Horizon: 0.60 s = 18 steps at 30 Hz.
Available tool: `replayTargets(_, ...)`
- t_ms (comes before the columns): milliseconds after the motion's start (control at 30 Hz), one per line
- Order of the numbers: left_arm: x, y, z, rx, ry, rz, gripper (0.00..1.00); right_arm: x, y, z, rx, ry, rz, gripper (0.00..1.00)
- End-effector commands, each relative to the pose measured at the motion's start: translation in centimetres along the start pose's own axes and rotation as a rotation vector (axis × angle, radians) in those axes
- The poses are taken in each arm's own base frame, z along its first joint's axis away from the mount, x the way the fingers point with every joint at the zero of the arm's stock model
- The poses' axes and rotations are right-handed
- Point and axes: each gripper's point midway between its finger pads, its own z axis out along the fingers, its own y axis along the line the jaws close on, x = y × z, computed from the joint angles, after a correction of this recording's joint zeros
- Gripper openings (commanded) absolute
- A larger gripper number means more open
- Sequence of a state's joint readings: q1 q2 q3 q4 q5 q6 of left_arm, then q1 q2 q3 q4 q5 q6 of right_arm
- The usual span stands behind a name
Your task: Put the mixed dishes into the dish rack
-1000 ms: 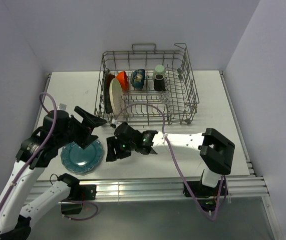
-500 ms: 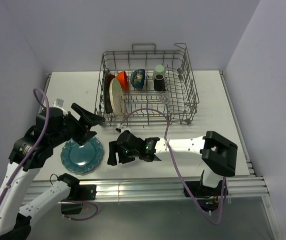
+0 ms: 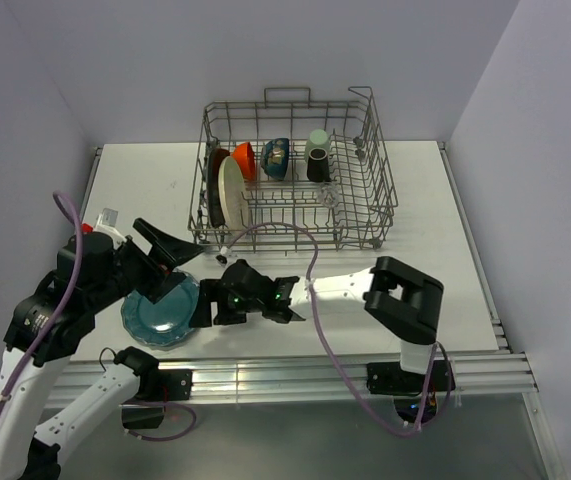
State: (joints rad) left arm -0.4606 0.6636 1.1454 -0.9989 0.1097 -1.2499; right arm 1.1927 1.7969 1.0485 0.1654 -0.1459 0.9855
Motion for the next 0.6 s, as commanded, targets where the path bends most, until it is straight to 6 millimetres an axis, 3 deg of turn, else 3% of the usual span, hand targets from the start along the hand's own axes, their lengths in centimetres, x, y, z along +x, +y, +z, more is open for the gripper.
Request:
replayTargets(0, -0.2, -1.6, -0.5, 0.032, 0.006, 0.022, 0.92, -1.5, 2.0, 1.8, -0.127, -0.040, 0.085, 0.80)
replayTargets(267, -0.5, -2.8, -1.8, 0.035, 0.005, 0.052, 0.92, -0.7, -1.0, 6.2, -0.130, -0.021, 0.192, 0.71)
replayTargets(567, -0.3, -2.5, -2.2, 0.026, 0.012, 0.039, 0.93, -1.2, -3.5, 8.0, -0.054, -0.080, 0.322, 0.53)
